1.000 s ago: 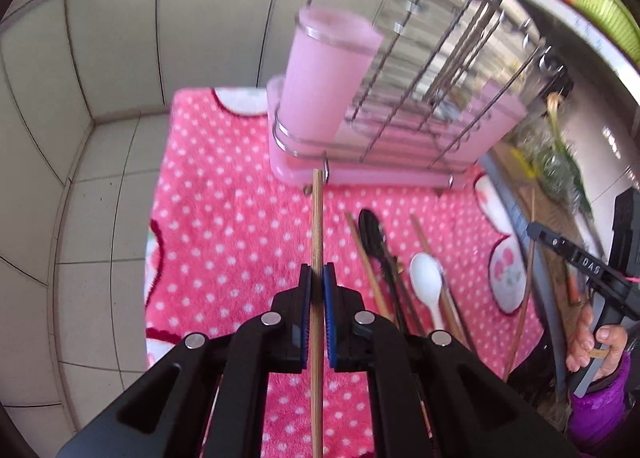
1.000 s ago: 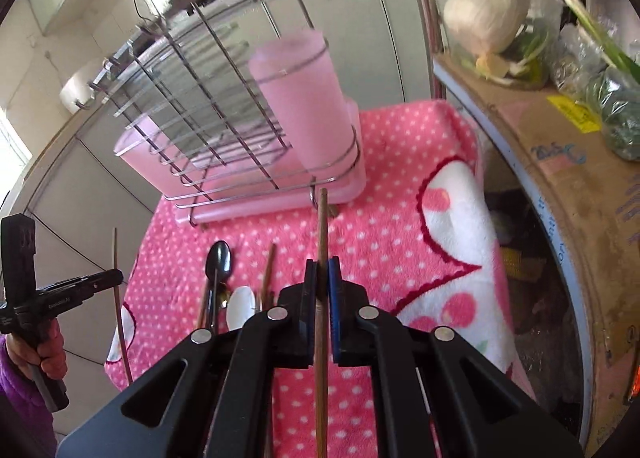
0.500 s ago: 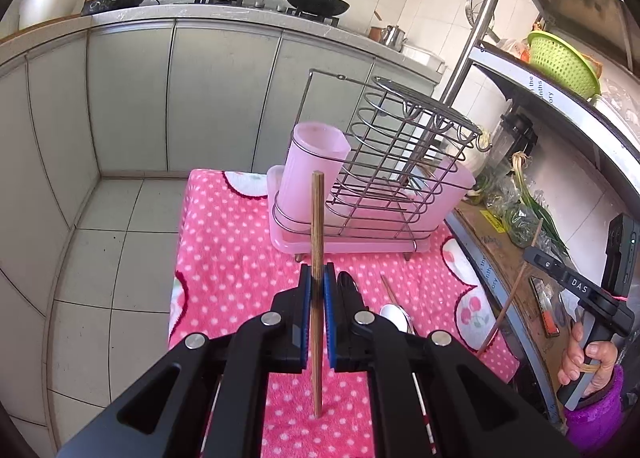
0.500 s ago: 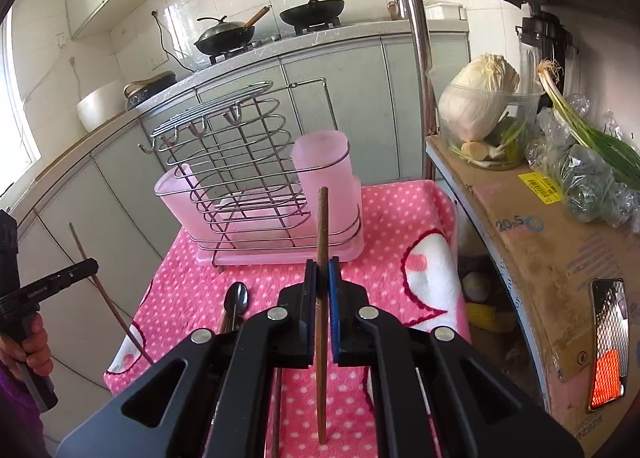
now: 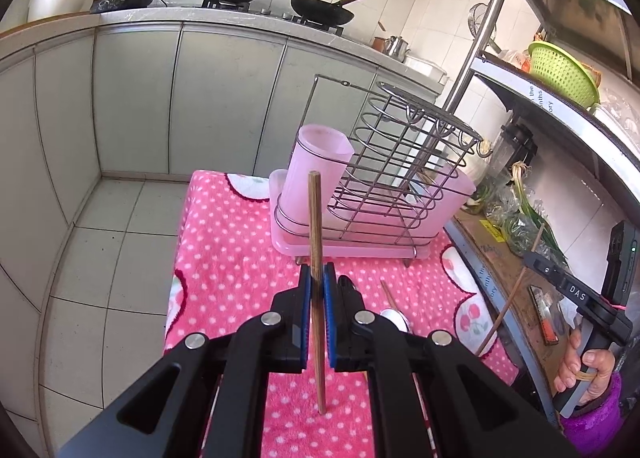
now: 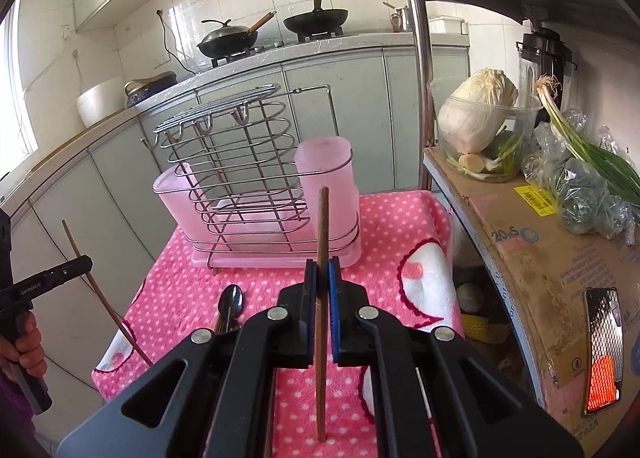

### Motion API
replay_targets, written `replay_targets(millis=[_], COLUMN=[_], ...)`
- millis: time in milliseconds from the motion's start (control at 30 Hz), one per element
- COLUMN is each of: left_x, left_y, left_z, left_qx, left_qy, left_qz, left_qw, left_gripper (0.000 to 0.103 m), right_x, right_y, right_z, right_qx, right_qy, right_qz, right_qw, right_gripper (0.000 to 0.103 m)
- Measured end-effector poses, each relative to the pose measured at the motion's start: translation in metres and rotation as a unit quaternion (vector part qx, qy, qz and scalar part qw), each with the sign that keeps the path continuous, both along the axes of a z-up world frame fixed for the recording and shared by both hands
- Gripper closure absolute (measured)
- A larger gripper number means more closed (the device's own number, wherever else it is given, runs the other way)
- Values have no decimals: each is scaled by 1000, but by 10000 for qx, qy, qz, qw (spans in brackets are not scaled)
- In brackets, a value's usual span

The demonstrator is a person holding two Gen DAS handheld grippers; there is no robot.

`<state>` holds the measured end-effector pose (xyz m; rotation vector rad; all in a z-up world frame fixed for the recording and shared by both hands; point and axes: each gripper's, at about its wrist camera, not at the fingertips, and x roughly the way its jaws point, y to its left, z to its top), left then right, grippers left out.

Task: Organize utensils
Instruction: 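Lower the left chopstick into the pink cup while the right tool inserts its chopstick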

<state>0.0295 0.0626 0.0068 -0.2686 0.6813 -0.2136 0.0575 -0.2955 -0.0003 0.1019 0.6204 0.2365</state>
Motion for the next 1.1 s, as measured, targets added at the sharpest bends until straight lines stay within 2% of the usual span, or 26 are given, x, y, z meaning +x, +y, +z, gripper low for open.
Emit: replay_targets(millis=[133, 300, 467, 633, 767, 933, 1100], left_x=[2, 6, 15, 31, 53, 83, 120], left_y=[2, 6, 7, 5, -2, -11, -22], left_z=[11, 38, 90, 150, 185, 198, 173], left_qx=[23, 61, 244, 335, 342, 544, 793], left_qy=[-109, -382, -840, -1430, -1758, -2071, -1885], left_qz=[53, 109, 138, 191, 273, 430, 518], left_qw=[9999, 9992, 9961, 9890, 9835, 9759, 9775], left_gripper=[98, 98, 98, 98, 98, 98, 98], right_x=[1, 8, 21, 44, 65, 93, 129], right_y=[0, 0, -4, 0, 1, 4, 3], right_z=[12, 43, 99, 154, 183, 189, 164], right_qx=[31, 46, 177, 149, 173, 119, 152], right_qy=[-113, -395, -834, -1394, -1794, -2080, -1728], right_qz=[31, 112, 215, 196, 79, -78, -103], right_qw=[9999, 9991, 9961, 9899, 9836, 9780, 9848], right_gripper=[97, 97, 97, 97, 97, 97, 97])
